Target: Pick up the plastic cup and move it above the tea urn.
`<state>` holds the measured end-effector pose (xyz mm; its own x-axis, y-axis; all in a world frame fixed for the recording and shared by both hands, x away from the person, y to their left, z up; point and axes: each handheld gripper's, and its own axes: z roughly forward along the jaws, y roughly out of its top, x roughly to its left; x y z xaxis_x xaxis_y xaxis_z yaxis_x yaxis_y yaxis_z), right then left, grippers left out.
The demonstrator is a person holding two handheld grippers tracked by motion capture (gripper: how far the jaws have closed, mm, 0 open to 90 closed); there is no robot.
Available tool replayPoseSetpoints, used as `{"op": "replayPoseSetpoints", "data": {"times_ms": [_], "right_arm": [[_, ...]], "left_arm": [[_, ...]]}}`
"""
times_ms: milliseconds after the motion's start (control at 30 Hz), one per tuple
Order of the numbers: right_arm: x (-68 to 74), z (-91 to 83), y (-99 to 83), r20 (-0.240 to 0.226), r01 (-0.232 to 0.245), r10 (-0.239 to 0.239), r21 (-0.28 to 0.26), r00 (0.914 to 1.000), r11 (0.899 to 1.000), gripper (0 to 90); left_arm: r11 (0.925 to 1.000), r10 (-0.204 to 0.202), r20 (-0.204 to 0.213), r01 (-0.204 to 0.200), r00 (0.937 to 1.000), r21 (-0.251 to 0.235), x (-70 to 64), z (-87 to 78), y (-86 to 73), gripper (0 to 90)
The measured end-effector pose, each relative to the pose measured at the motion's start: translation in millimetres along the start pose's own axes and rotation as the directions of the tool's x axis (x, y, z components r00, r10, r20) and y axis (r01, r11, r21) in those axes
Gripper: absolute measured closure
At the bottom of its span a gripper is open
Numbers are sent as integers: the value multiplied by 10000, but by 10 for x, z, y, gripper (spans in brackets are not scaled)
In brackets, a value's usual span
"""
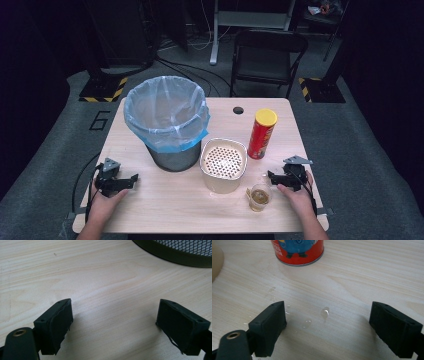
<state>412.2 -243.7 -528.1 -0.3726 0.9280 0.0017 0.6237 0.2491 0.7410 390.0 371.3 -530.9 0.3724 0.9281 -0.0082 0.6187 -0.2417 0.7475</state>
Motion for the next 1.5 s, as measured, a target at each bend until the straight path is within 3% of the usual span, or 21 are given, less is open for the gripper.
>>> {"op": "replayPoseSetpoints", "data": {"times_ms": [200, 333, 533, 800, 967, 1067, 1500], "right_arm": [[12, -4, -2, 2, -115, 115, -8, 9999, 9999, 132], [2, -14, -11, -60, 67, -67, 16, 10000, 10000, 145], [10, -23, -17, 14, -22, 23, -46, 10000, 10000, 160], [-4, -61, -42, 111, -193, 195, -198, 9997, 9996, 265], [-24, -89, -31, 125, -277, 279, -152, 9995, 9995, 398], [-19, -124, -10, -174, -515, 515, 35, 9985, 9987, 468], [250, -564, 335, -948, 398, -444, -503, 9945, 9979, 568]], "left_arm": [[9999, 146, 204, -146, 9997, 5, -23, -3, -7, 124], [9999, 106, 272, -108, 9996, 84, -21, -12, -5, 129], [10000, 74, 98, -74, 9999, -15, -35, -8, -9, 133], [9999, -103, 45, 103, 9999, -45, -53, -6, -12, 137], [9999, -107, 50, 107, 9999, -45, -52, -7, -12, 138], [9999, -111, 47, 112, 9999, -50, -53, -7, -12, 138], [10000, -16, 54, 16, 10000, 44, -51, -22, -13, 138]]}}
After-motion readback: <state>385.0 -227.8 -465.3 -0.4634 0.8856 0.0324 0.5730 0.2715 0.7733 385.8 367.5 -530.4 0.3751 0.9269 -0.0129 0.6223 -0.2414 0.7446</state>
